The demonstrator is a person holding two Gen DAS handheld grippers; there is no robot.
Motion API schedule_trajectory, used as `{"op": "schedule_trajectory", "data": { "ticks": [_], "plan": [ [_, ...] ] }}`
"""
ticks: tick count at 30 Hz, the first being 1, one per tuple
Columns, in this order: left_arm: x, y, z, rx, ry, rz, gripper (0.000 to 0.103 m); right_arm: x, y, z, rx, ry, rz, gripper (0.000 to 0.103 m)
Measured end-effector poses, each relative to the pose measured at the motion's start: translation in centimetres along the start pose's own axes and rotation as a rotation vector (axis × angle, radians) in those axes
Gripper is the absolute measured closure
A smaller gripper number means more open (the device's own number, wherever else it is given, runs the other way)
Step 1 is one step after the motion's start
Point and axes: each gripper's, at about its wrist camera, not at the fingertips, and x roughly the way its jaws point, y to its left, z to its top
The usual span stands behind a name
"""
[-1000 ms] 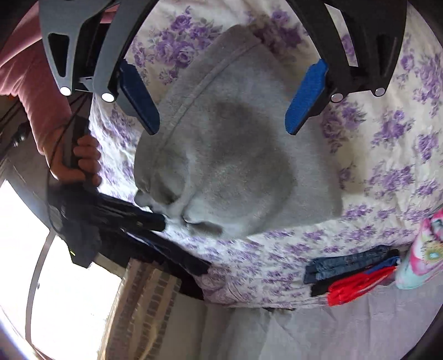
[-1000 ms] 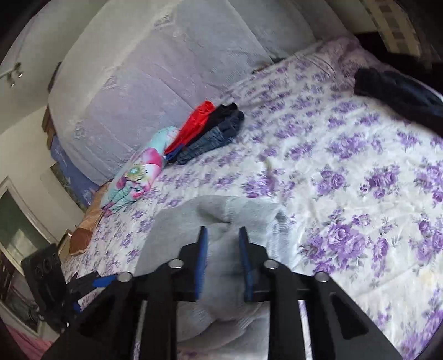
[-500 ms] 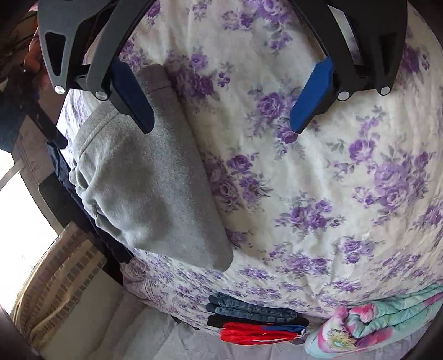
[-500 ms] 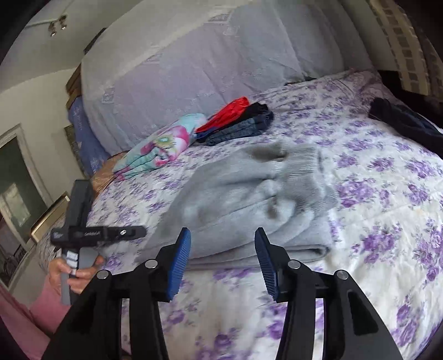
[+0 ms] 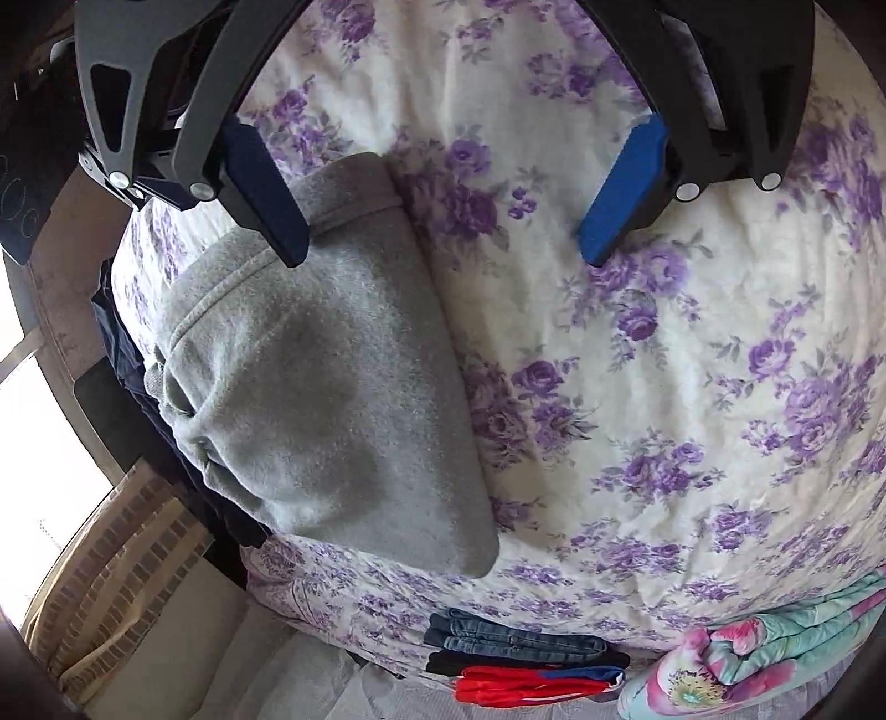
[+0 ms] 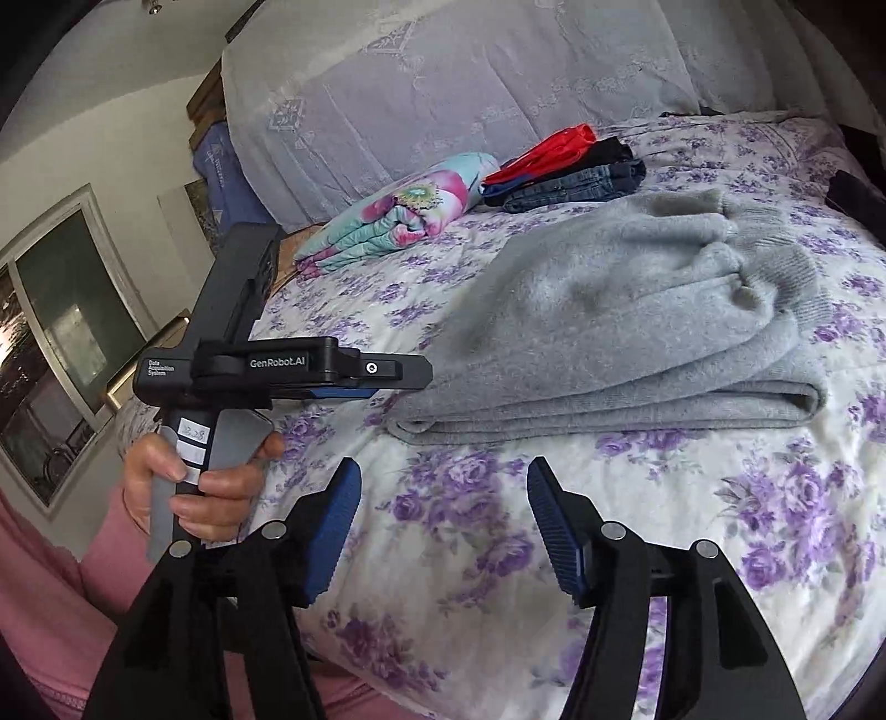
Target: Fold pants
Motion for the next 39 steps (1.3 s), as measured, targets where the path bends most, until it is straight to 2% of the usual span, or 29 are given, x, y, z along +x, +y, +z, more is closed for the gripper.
{"op": "schedule_trajectory", "data": {
  "ticks": [3,9,13,18,20,22,24,27,31,34,37,39],
  "plan": [
    [0.9,-1.3,0.3,0.013,0.027,-0.039,0.007,-1.0,-1.2,-0.6,0.030,-0.008,-0.022,0.039],
    [2.2,-3.5,0.9,0.047,0.058,-0.035,0.006,-2.1,-3.3,-2.2,0.093,-0.035,-0.024,0.039],
    [2.6,-3.8,1.3,0.046,0.076,-0.042,0.005,-2.0,-3.6,-2.1,0.099,-0.042,0.035,0.039],
    [1.5,-2.9,2.8,-0.005,0.093,-0.149,0.005,0.2,-2.8,-1.1,0.130,-0.014,0.218,0.037],
    [0.5,-3.1,3.4,-0.002,0.071,-0.173,0.005,1.4,-2.3,-0.9,0.125,0.008,0.239,0.036],
    [-0.3,-3.6,3.7,0.030,0.056,-0.171,0.005,2.8,-1.5,-0.7,0.107,0.031,0.239,0.035],
    [-0.8,-4.1,3.8,0.070,0.045,-0.134,0.005,3.7,-0.8,-0.4,0.091,0.042,0.241,0.034],
    [-1.1,-3.8,3.5,0.088,0.040,-0.084,0.005,4.6,-0.1,0.1,0.087,0.061,0.265,0.027],
    [-0.9,-1.7,2.7,0.042,0.053,-0.048,0.005,6.4,0.5,0.8,0.122,0.124,0.208,0.024],
    [-1.2,0.3,2.3,-0.010,0.040,-0.046,0.005,7.6,0.8,1.7,0.167,0.146,0.176,0.017],
    [-1.8,1.8,2.3,-0.041,0.022,-0.052,0.005,8.9,1.3,2.6,0.199,0.141,0.146,0.011],
    [-2.2,2.7,2.3,-0.051,0.011,-0.053,0.005,9.4,1.3,3.0,0.227,0.110,0.128,0.011]
  ]
}}
